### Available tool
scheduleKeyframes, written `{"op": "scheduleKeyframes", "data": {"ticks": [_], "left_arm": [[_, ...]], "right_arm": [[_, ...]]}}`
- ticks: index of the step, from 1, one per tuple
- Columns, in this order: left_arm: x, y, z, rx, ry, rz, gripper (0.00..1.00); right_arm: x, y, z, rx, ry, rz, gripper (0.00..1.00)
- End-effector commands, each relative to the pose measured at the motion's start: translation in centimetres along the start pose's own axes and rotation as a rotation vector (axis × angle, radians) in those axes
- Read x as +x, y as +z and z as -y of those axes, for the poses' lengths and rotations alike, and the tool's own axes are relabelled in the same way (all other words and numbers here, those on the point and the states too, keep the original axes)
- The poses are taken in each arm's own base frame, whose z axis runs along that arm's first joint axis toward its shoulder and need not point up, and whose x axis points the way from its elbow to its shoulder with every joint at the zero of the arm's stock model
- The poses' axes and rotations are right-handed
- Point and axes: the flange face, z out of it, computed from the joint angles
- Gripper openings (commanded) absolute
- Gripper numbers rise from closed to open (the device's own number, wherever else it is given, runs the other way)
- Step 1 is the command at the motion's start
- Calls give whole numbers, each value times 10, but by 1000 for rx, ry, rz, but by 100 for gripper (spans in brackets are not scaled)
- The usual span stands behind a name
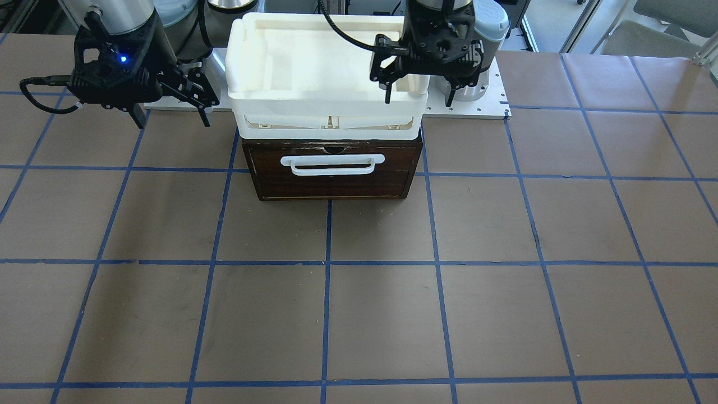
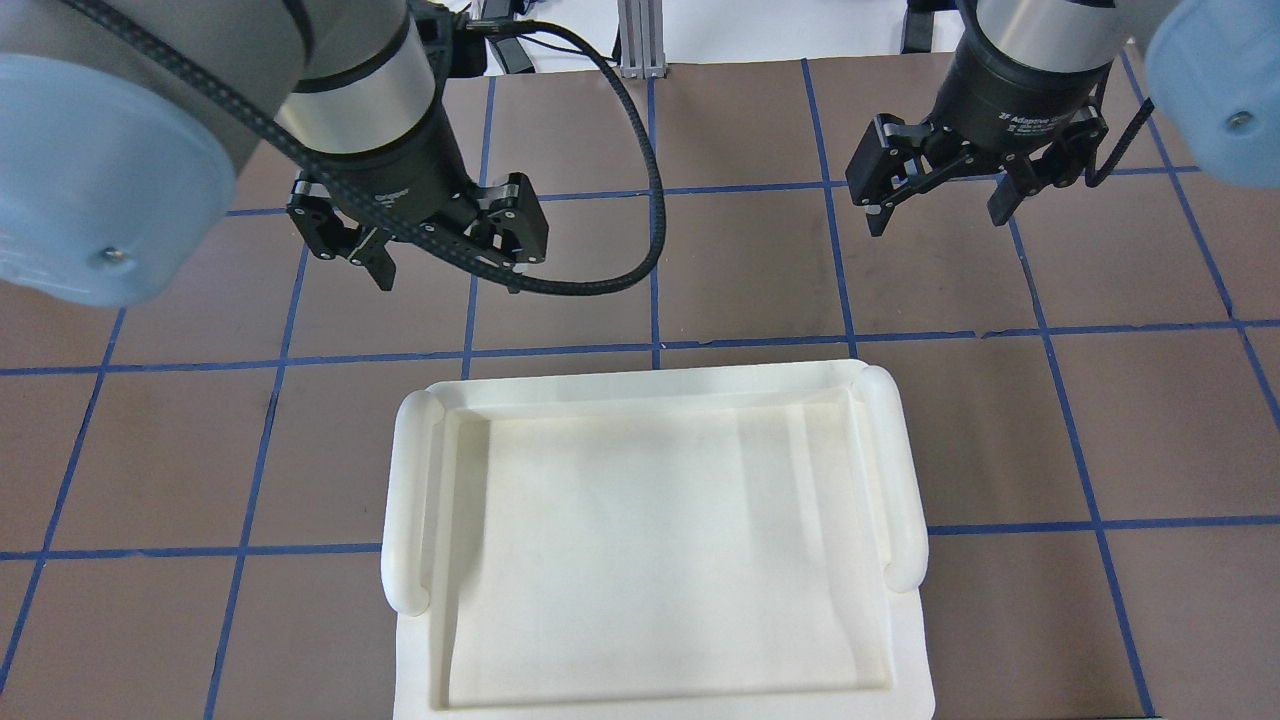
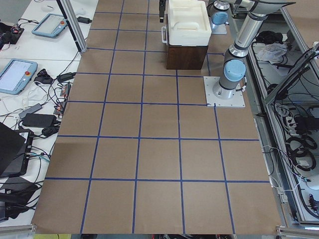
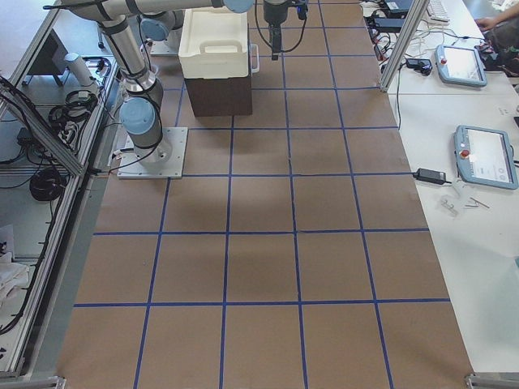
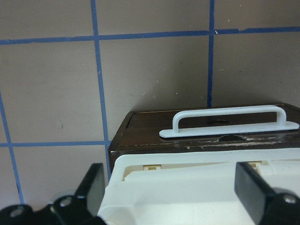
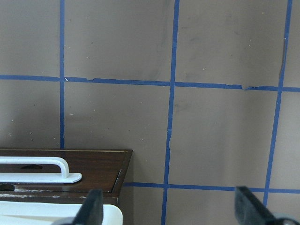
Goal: Put scissors in drawer and close it
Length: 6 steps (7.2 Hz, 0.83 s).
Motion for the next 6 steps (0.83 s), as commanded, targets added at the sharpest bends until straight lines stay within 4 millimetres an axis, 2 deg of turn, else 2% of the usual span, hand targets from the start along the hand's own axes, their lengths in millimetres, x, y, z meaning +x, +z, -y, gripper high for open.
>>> {"op": "scheduleKeyframes", "data": {"ticks": [1,4,5,6], "left_arm": [[-52,-21,2,35,-59,-70,100],[-122,-32,13,86,58,-56,100],[-140,-46,32,148,18,-33,100],[-144,-59,37,130,-7,8,100]], "right_arm": [[0,0,0,0,0,0,100],[0,0,0,0,0,0,100],[0,0,0,0,0,0,100],[0,-1,-1,2,0,0,100]]}}
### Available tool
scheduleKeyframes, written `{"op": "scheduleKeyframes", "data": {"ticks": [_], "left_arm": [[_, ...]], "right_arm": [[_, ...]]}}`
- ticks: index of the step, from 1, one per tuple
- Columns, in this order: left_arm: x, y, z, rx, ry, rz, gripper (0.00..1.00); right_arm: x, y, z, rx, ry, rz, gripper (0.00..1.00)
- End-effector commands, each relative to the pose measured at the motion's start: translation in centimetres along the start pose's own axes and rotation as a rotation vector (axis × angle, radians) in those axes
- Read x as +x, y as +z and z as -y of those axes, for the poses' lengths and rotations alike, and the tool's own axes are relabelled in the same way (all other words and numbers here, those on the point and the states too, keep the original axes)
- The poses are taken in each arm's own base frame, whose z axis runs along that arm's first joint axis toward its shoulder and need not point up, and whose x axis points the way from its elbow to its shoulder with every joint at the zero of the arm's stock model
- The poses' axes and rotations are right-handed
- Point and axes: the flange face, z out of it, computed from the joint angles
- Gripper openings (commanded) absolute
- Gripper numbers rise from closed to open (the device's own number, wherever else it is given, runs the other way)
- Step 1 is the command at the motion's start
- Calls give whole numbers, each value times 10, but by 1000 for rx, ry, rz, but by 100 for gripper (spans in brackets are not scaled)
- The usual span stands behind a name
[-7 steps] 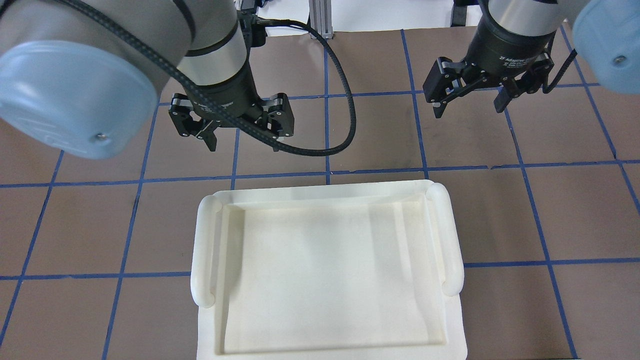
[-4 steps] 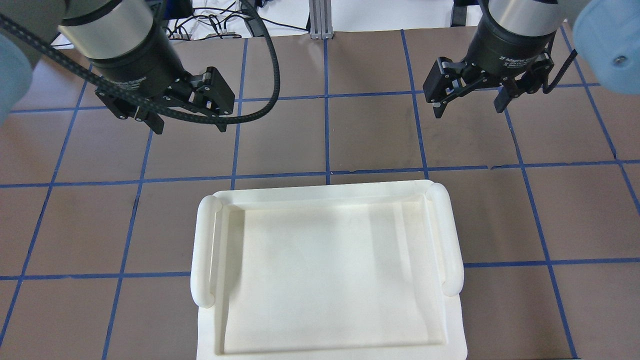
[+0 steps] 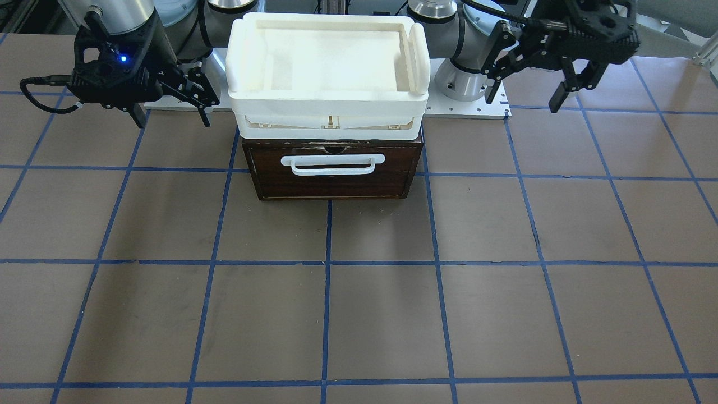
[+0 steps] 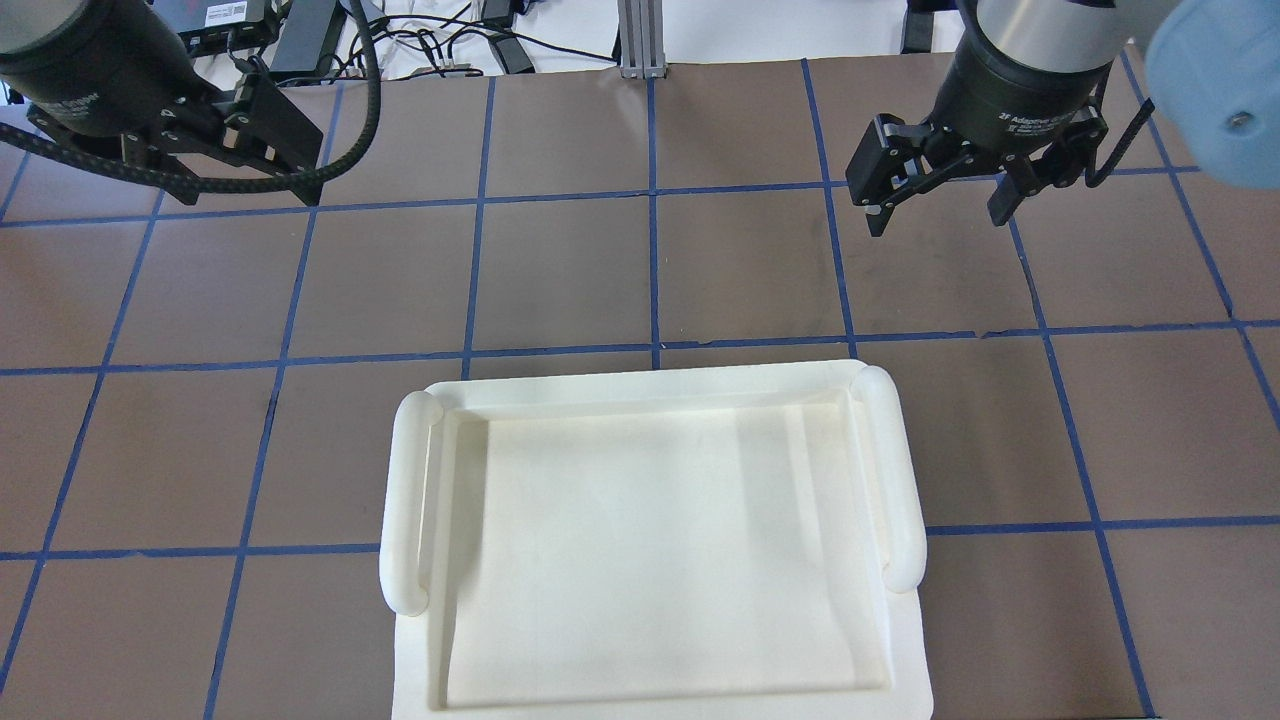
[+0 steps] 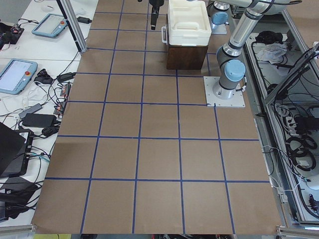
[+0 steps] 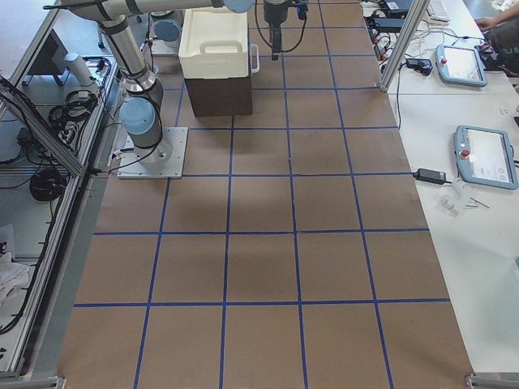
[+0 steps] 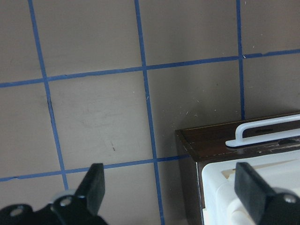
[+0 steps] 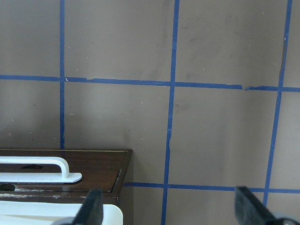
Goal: Put scissors in drawer and close it
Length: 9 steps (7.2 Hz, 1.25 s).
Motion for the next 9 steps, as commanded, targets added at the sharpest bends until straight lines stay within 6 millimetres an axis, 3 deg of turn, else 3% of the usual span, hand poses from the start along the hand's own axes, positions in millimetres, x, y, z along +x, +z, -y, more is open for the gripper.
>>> {"op": "scheduleKeyframes", "data": {"ticks": [1,4,7,8,9], "left_arm": [[0,-7,13,-13,-71,45,100],[72,23,1,-21,-24,125,100],[60,23,30,14,49,74,100],[65,26,33,11,43,-5,100],[57,23,29,4,29,-1,100]], "right_arm": [[1,-1,0,1,0,0,100],[1,0,0,0,0,0,100],[0,-1,0,1,-3,-2,100],[0,0,-1,0,-3,-2,100],[0,2,-1,-3,2,0,100]]}}
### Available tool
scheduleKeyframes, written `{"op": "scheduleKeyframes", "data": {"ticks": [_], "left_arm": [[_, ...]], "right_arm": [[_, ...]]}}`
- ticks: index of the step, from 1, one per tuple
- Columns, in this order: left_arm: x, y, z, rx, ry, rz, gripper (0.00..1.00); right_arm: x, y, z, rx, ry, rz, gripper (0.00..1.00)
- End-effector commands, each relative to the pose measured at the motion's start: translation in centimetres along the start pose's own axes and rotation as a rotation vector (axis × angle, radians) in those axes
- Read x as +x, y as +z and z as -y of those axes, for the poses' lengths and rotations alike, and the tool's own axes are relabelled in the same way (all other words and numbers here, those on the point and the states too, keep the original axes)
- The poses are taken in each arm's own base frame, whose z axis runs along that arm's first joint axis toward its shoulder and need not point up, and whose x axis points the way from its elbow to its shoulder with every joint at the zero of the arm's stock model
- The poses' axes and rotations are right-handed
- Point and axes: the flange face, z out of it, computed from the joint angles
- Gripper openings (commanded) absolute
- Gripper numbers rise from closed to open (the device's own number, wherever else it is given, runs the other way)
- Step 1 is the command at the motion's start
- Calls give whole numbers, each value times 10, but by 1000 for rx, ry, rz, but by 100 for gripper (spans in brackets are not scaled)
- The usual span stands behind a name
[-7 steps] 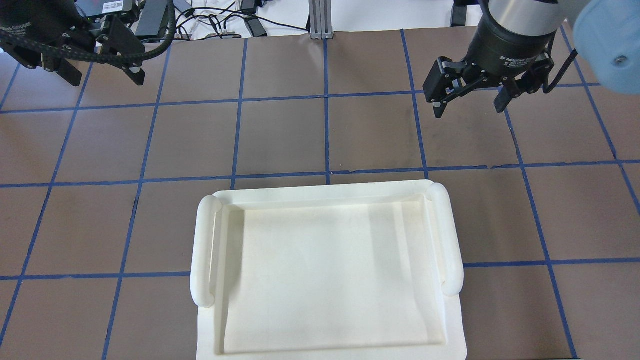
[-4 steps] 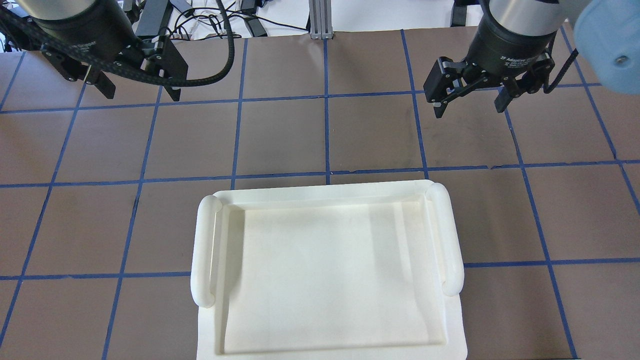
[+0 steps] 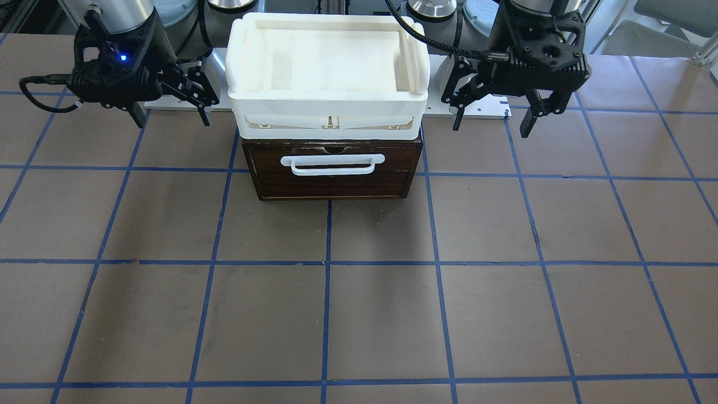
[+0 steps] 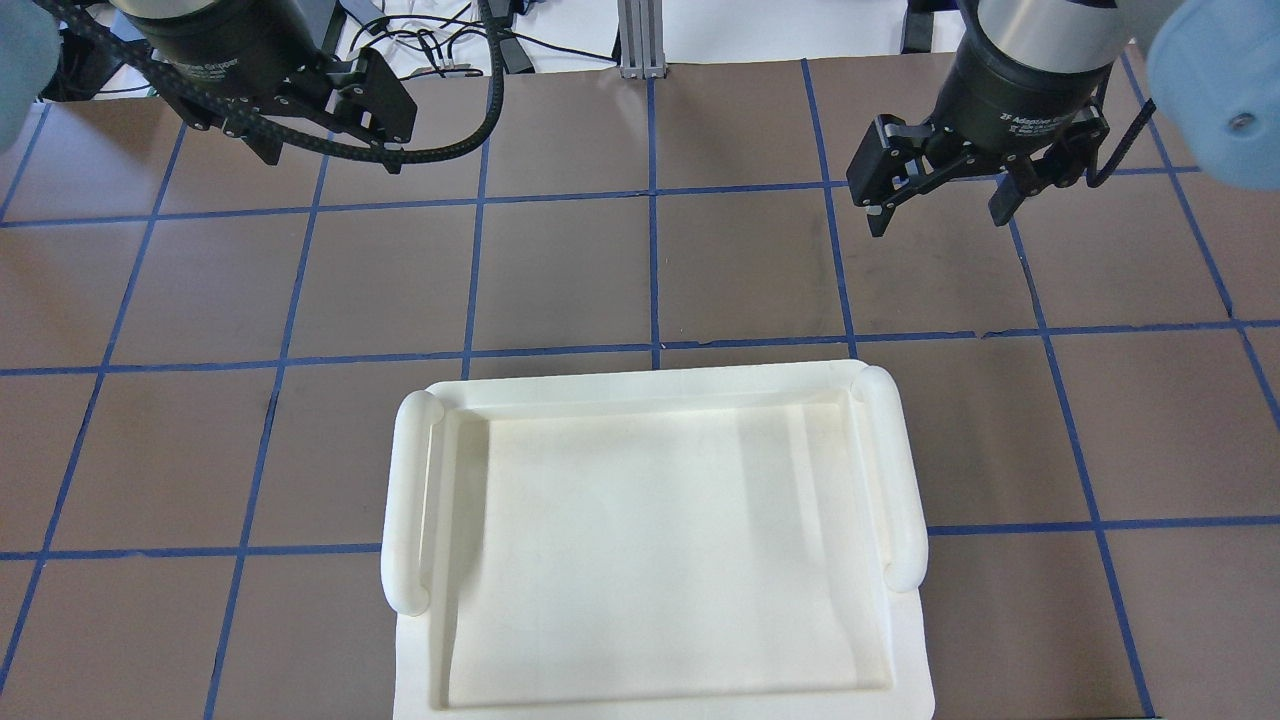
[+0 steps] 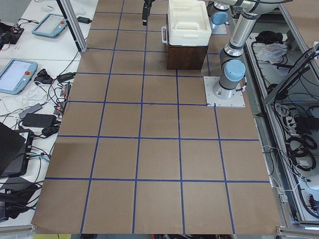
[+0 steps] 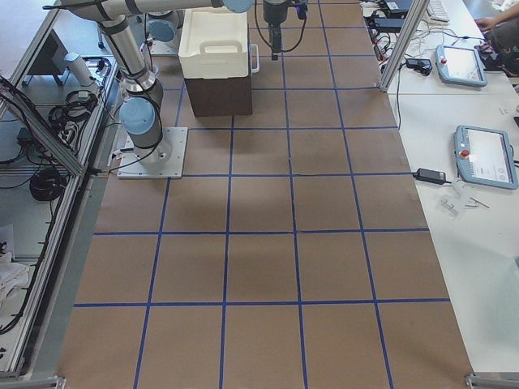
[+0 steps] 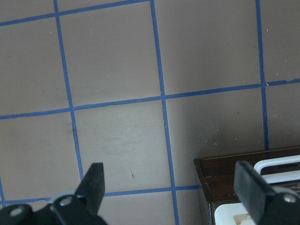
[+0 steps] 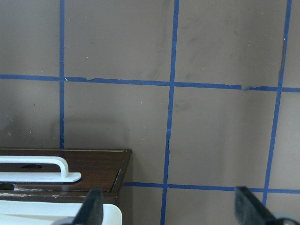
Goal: Put scissors in drawer and close it
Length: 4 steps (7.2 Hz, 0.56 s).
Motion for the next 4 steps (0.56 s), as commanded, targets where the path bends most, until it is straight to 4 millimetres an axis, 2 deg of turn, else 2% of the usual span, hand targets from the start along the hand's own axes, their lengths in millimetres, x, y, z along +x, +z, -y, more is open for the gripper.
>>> {"op": "scheduleKeyframes", "data": {"ticks": [1,4], "left_arm": [[-14,-5,-7,-11,-30,-25,100],[-14,7,-22,-87,-57,-18,100]], "right_arm": [[0,1,-4,-3,0,1,100],[0,1,-5,-3,0,1,100]]}}
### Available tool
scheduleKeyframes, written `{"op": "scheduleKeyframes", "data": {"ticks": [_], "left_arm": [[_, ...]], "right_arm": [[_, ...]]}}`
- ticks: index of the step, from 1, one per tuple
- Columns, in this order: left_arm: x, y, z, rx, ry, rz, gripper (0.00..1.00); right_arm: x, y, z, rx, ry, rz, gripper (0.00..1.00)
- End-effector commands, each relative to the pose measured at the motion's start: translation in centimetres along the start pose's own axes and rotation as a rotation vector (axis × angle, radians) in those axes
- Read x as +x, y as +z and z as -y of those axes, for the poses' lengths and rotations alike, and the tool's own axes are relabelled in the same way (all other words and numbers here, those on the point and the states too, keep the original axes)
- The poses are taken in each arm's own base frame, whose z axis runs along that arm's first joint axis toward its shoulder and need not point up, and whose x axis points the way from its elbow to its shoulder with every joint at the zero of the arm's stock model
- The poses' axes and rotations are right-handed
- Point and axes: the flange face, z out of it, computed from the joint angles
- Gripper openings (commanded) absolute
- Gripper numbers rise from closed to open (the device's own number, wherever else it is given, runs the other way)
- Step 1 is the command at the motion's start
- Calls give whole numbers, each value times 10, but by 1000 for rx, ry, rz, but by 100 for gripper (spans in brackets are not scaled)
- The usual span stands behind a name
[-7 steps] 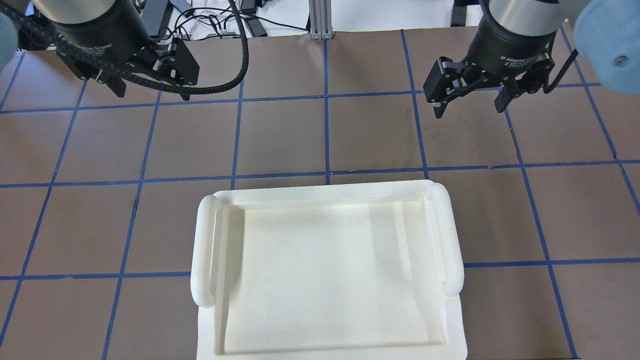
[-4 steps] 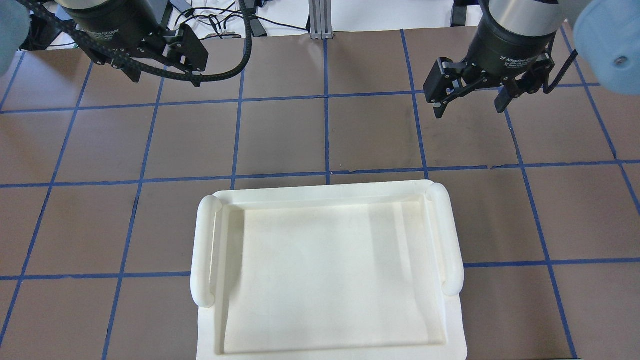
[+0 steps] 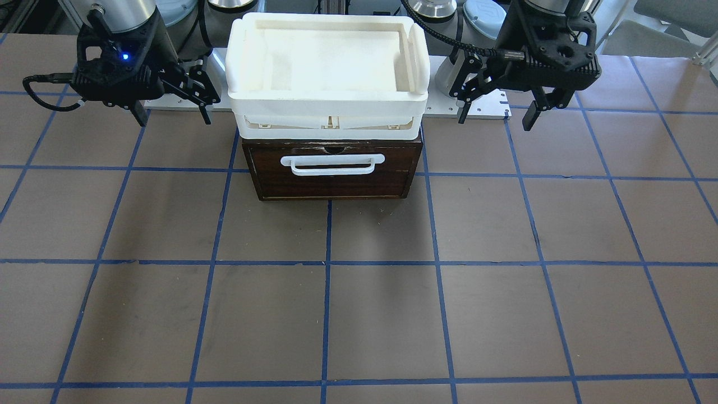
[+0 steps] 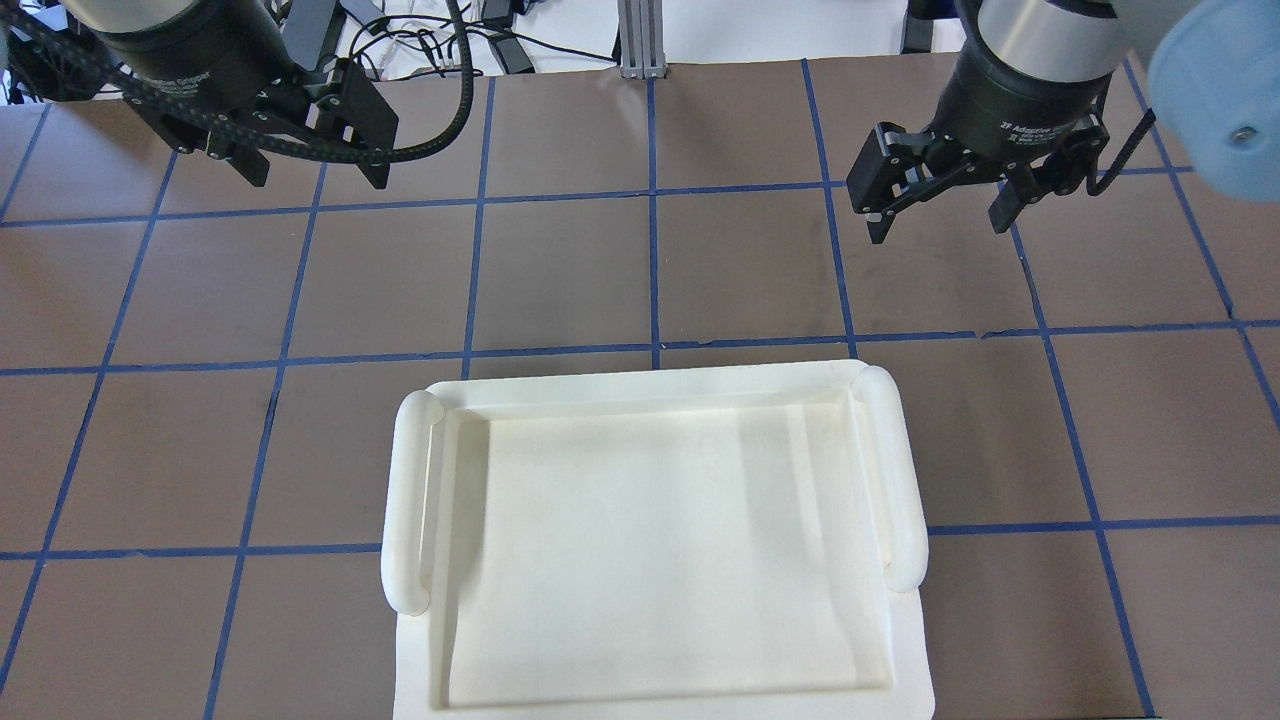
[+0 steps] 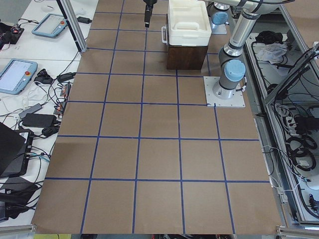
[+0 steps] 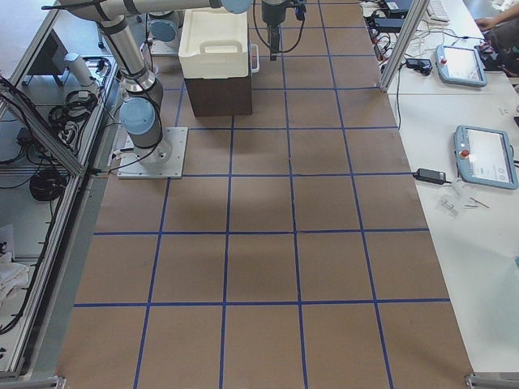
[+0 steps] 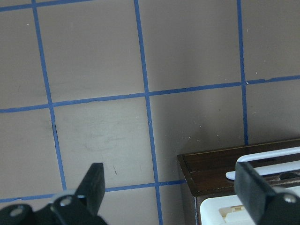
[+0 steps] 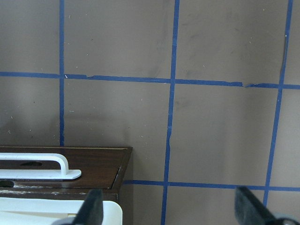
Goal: Put scissors in drawer and close it
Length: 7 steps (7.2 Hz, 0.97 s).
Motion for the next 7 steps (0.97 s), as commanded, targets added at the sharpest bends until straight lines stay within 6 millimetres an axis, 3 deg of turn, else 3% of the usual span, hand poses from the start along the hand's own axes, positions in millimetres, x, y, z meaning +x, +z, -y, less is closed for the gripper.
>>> {"op": "scheduleKeyframes", "data": {"ticks": [1,4,7], "left_arm": [[1,7,-7,-50,-46,-1,100],[0,18,-9,-67,-59,-9,100],[-1,16,-11,-61,-56,-13,100]], "right_arm": [[0,0,0,-1,0,0,100],[0,0,0,-1,-2,0,100],[0,0,0,-1,0,-2,100]]}}
